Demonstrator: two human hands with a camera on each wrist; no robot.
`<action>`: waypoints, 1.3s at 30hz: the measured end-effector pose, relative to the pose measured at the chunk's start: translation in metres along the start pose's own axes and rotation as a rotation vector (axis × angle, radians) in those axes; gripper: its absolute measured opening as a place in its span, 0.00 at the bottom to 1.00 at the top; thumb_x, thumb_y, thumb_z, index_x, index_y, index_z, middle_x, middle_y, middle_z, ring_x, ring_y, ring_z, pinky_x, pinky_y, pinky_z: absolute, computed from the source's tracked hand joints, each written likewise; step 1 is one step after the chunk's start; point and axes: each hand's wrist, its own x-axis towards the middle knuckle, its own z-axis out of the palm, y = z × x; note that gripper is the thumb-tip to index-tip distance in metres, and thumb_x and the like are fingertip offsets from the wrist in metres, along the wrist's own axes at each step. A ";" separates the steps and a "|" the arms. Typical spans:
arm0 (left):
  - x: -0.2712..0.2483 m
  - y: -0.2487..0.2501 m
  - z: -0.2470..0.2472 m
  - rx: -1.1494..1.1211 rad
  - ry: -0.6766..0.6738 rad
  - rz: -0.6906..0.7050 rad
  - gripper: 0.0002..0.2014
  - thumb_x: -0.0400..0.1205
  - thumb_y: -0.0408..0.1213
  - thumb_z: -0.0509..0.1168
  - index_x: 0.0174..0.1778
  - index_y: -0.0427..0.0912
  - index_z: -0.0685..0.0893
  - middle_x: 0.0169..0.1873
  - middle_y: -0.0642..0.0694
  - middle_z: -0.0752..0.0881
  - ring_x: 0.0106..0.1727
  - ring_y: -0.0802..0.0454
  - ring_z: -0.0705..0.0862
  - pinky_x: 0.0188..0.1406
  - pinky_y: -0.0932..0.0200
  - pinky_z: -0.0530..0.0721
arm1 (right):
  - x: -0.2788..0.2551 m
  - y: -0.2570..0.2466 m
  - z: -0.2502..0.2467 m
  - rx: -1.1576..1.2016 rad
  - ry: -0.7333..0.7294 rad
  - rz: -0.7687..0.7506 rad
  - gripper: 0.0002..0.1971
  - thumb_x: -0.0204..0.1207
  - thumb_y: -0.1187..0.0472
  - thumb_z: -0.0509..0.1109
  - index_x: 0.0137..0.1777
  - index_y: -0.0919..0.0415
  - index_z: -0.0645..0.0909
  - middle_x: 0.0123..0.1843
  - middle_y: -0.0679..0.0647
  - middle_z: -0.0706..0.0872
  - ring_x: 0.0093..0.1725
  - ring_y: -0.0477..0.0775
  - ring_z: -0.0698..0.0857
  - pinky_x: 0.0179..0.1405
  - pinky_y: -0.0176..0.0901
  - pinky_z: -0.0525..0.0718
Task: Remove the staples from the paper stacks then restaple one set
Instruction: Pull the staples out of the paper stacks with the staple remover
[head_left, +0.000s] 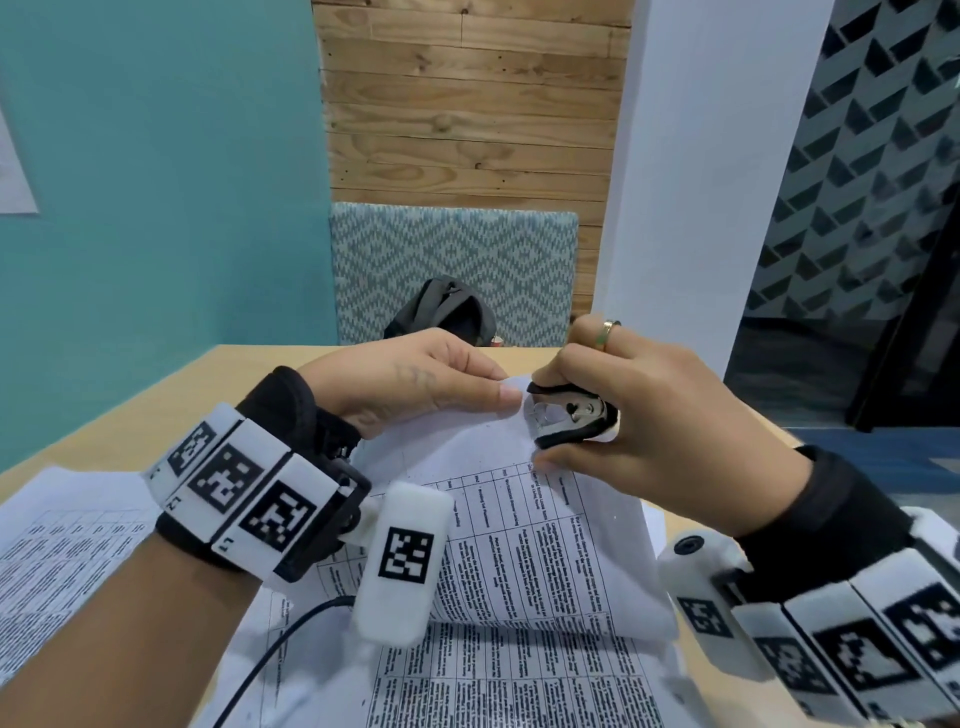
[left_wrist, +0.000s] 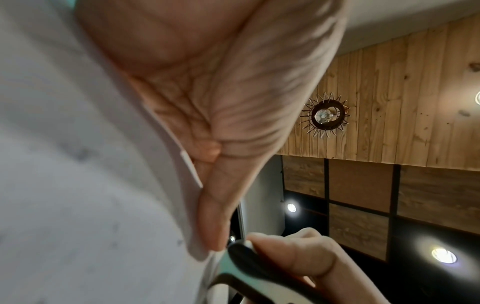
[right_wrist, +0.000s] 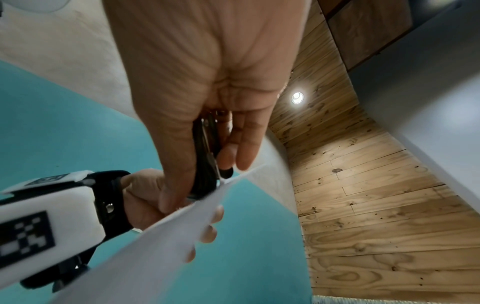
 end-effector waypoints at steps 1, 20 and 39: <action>0.000 0.000 0.001 0.000 0.005 -0.006 0.09 0.72 0.37 0.67 0.40 0.33 0.85 0.36 0.43 0.85 0.35 0.58 0.83 0.38 0.70 0.82 | 0.000 0.000 0.001 -0.006 0.000 -0.006 0.20 0.58 0.50 0.76 0.46 0.63 0.82 0.42 0.53 0.78 0.30 0.62 0.80 0.22 0.55 0.81; -0.004 0.007 0.007 -0.174 0.020 -0.028 0.11 0.69 0.35 0.65 0.41 0.31 0.83 0.28 0.49 0.87 0.28 0.64 0.85 0.30 0.74 0.80 | -0.001 -0.002 0.003 -0.081 0.045 -0.043 0.21 0.55 0.52 0.77 0.45 0.64 0.82 0.41 0.54 0.79 0.28 0.59 0.77 0.18 0.50 0.79; -0.001 0.003 0.005 -0.169 -0.017 -0.009 0.11 0.71 0.37 0.68 0.43 0.31 0.83 0.33 0.46 0.85 0.32 0.60 0.84 0.35 0.71 0.83 | -0.002 -0.001 0.004 -0.075 0.106 -0.051 0.16 0.59 0.55 0.78 0.36 0.66 0.79 0.34 0.54 0.76 0.24 0.55 0.71 0.18 0.44 0.75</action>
